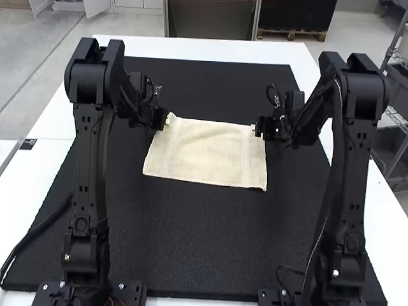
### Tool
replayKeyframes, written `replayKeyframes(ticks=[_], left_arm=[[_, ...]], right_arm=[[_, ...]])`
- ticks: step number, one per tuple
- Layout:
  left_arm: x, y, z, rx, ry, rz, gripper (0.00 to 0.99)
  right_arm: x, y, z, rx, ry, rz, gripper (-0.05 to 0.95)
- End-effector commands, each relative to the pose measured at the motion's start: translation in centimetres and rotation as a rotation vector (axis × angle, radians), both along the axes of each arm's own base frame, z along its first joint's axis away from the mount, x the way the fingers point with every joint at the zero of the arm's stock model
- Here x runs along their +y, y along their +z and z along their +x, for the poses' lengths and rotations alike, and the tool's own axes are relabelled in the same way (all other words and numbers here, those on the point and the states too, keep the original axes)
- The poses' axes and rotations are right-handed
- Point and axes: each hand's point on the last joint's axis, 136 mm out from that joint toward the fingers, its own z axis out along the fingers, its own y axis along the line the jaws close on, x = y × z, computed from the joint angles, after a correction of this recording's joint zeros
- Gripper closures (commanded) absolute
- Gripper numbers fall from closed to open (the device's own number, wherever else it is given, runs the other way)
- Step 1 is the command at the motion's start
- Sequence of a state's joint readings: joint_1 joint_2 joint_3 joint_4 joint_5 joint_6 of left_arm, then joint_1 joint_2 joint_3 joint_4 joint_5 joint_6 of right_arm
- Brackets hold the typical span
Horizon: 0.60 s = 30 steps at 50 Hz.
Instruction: Fold the towel.
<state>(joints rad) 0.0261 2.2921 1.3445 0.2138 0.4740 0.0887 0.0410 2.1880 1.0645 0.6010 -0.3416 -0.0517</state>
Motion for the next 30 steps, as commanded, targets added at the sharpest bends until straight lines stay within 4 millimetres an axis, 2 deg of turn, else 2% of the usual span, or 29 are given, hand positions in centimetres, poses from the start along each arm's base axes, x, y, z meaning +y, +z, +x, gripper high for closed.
replayKeyframes(ticks=[1,30], left_arm=[[-0.1,0.8,0.5,-0.020,-0.013,-0.019,0.970],[-0.5,1.1,0.3,-0.023,-0.025,-0.026,0.970]], right_arm=[[0.5,0.7,1.0,-0.023,0.011,0.016,0.00],[1.9,1.2,2.1,-0.046,0.035,0.017,0.00]])
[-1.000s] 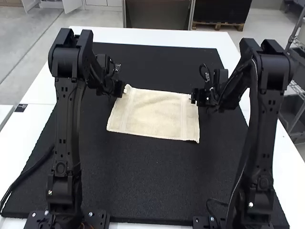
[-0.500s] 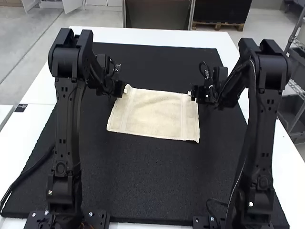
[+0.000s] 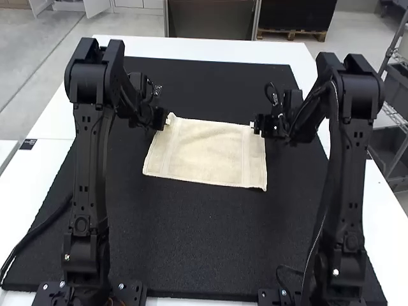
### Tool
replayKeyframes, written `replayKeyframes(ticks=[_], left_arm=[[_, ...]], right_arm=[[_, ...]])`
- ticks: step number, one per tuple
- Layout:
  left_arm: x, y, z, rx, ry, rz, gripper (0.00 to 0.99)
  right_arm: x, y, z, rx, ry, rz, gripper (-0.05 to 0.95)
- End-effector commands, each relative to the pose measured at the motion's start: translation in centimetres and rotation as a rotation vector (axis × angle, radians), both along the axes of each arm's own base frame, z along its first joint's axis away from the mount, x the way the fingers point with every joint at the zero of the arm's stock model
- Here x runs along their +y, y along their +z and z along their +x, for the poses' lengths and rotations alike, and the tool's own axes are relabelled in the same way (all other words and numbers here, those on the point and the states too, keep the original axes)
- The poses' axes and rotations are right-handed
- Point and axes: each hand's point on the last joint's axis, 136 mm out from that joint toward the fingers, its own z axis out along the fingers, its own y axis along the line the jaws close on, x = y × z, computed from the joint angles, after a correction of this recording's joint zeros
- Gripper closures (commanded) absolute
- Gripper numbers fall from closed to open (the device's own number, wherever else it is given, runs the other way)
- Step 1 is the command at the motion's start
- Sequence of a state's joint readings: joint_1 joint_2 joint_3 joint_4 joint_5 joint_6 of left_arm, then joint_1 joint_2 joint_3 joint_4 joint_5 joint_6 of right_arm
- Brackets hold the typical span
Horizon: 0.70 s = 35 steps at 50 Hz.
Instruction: Fold the towel.
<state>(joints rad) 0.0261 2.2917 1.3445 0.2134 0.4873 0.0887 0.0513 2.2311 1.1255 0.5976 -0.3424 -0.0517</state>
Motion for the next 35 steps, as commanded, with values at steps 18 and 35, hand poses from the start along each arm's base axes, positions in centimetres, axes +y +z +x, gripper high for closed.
replayKeyframes(ticks=[18,35], left_arm=[[-0.3,1.3,0.4,-0.024,-0.017,-0.024,0.970],[-0.3,1.3,0.4,-0.025,-0.019,-0.027,0.970]], right_arm=[[1.8,0.6,0.7,-0.019,0.034,0.015,0.00],[1.8,-0.4,0.1,0.019,0.031,0.010,0.00]])
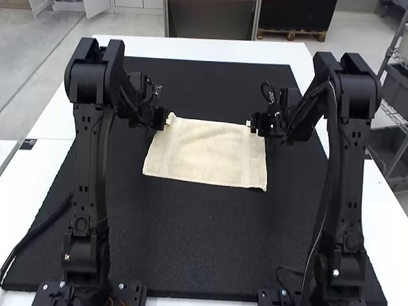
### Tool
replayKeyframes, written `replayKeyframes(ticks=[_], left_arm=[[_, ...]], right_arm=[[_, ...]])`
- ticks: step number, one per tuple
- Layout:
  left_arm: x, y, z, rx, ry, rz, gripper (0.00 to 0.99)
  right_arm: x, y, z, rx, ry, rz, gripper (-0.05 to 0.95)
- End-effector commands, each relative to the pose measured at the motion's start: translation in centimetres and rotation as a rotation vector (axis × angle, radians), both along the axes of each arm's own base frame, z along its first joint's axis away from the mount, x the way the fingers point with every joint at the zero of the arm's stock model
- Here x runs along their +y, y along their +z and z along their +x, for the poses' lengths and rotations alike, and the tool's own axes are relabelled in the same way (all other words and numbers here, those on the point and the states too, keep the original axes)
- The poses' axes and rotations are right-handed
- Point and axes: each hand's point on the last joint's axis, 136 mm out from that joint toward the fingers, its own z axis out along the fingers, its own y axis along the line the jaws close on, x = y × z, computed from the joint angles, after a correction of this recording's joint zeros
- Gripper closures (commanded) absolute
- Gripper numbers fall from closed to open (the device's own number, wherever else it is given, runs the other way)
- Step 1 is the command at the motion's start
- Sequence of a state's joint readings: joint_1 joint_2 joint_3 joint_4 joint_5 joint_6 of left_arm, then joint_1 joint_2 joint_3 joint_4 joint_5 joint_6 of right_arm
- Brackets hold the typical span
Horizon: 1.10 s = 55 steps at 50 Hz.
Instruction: Fold the towel.
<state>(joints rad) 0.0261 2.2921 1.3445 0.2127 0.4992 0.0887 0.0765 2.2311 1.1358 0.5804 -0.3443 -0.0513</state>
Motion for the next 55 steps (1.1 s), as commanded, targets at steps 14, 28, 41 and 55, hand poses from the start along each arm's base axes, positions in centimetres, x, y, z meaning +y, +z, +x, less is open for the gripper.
replayKeyframes(ticks=[14,28,41,55], left_arm=[[-0.1,1.9,0.5,-0.033,-0.011,-0.020,0.970],[-0.1,2.0,0.5,-0.032,-0.012,-0.022,0.970],[-0.2,2.0,0.5,-0.032,-0.013,-0.023,0.970],[-0.3,2.0,0.4,-0.029,-0.017,-0.027,0.970]], right_arm=[[0.0,-1.1,-0.3,0.033,-0.001,0.007,0.00],[0.1,-1.6,-0.5,0.049,0.002,-0.015,0.06],[-0.4,-2.0,-0.8,0.066,-0.005,-0.024,0.25],[-0.4,-2.0,-0.8,0.065,-0.005,-0.019,0.55]])
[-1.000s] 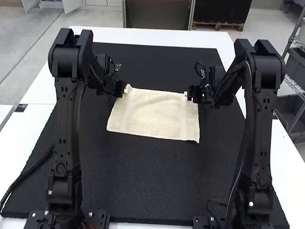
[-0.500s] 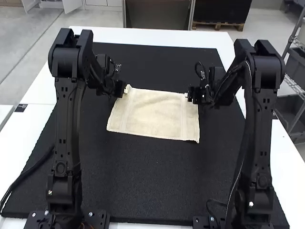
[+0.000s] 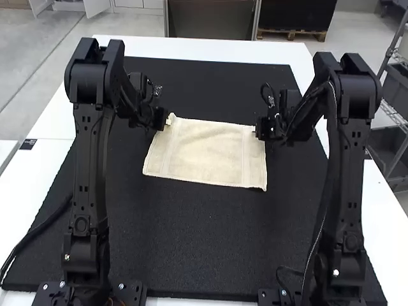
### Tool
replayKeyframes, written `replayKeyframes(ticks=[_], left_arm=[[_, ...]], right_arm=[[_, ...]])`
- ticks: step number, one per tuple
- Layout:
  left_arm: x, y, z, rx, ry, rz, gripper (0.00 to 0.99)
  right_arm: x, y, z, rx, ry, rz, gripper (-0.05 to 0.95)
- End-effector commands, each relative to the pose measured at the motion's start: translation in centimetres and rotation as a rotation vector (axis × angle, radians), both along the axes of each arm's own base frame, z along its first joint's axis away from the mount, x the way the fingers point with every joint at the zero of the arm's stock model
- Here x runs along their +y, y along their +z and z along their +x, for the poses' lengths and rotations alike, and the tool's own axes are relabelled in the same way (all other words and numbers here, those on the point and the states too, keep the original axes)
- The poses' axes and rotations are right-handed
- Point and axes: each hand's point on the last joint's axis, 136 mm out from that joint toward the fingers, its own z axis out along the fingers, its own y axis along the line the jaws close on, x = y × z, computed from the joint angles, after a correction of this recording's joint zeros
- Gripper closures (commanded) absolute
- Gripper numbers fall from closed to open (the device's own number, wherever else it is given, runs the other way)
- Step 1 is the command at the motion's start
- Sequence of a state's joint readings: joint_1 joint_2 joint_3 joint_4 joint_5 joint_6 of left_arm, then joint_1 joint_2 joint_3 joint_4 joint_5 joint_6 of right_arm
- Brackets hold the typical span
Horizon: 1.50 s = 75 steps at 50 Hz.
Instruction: Fold the towel.
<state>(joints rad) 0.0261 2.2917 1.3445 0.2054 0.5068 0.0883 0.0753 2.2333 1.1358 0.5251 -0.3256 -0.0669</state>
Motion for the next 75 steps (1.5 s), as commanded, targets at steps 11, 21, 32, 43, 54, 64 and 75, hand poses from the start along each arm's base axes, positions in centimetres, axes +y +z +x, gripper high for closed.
replayKeyframes(ticks=[11,21,32,43,54,64,75], left_arm=[[-0.2,1.9,0.4,-0.034,-0.016,-0.024,0.970],[-0.4,1.8,0.1,-0.033,-0.029,-0.038,0.972],[0.2,2.5,0.2,-0.058,-0.019,-0.036,0.972],[0.6,3.6,0.1,-0.075,-0.013,-0.036,0.972],[1.1,4.4,-0.4,-0.086,-0.012,-0.041,0.974],[1.7,5.4,-0.7,-0.112,-0.004,-0.041,0.974],[1.7,5.4,-1.2,-0.106,-0.009,-0.043,0.974]], right_arm=[[-0.5,-0.7,0.0,0.012,-0.003,0.014,0.78],[-1.1,-0.7,-0.2,0.013,-0.003,0.040,0.92],[-1.4,-0.3,-0.2,0.005,0.002,0.064,0.92],[-1.2,0.2,-0.4,0.003,0.012,0.081,0.92],[-1.0,1.1,-0.7,-0.008,0.022,0.090,0.92],[-0.8,2.3,-0.9,-0.026,0.031,0.096,0.92],[-0.8,3.0,-1.3,-0.034,0.034,0.098,0.92]])
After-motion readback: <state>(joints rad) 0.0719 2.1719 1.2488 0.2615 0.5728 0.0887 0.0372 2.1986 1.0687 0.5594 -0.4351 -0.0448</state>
